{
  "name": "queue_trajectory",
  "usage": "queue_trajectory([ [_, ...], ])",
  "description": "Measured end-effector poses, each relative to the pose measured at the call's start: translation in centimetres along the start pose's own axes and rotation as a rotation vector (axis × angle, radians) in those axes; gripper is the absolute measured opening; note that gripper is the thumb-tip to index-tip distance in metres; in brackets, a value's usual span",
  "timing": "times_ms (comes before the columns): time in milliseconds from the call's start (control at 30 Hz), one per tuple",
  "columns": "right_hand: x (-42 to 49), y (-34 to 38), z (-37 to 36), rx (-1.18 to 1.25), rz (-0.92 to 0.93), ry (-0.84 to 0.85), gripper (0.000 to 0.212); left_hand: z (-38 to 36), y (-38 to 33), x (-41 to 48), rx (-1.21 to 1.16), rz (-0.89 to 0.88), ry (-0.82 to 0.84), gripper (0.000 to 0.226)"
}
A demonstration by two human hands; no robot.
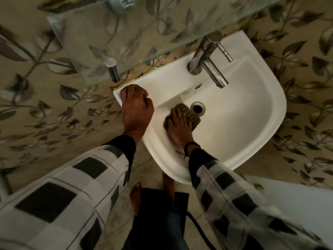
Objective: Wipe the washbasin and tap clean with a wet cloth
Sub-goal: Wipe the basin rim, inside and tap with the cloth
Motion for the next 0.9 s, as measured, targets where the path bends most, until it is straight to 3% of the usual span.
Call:
queue_trajectory([
  [133,-0.7,-1.1,0.4,-0.033,0.083,0.054,0.055,0.1,-0.1,-0.1,-0.01,-0.002,0.005,0.015],
  [333,3.1,-4.1,3.1,-0.112,-0.115,-0.051,0.061,0.0,0.2,-0.2,-0.053,0.022,0.002,0.016],
  [467,2.8,-3.0,2.6,-0.031,-0.163,-0.082,0.06,0.0,0.2,0.0,-0.05,0.019,0.0,0.016],
  [633,-0.7,0.5,-1.2,0.07,0.097,0.038,0.055,0.0,0.2,-0.2,-0.039,0.014,0.002,0.016],
  [733,-1.6,-1.2,-1.2,0.046,0.196,0.167,0.054,0.1,-0.1,-0.1,-0.033,0.014,0.006,0.017],
  [900,-0.2,-3.7,1.1,-0.055,0.004,0.101,0.058,0.3,0.0,-0.3,-0.036,-0.013,-0.013,0.018],
])
Point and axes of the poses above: each hand's wrist, its own x-axis towards the middle knuckle, its own z-axis out of the back of the hand, y = z × x, the point moved 5 cm from there along x, towards the middle knuckle, and after that the axes turned 15 degrees about z, right-handed, at the moved point
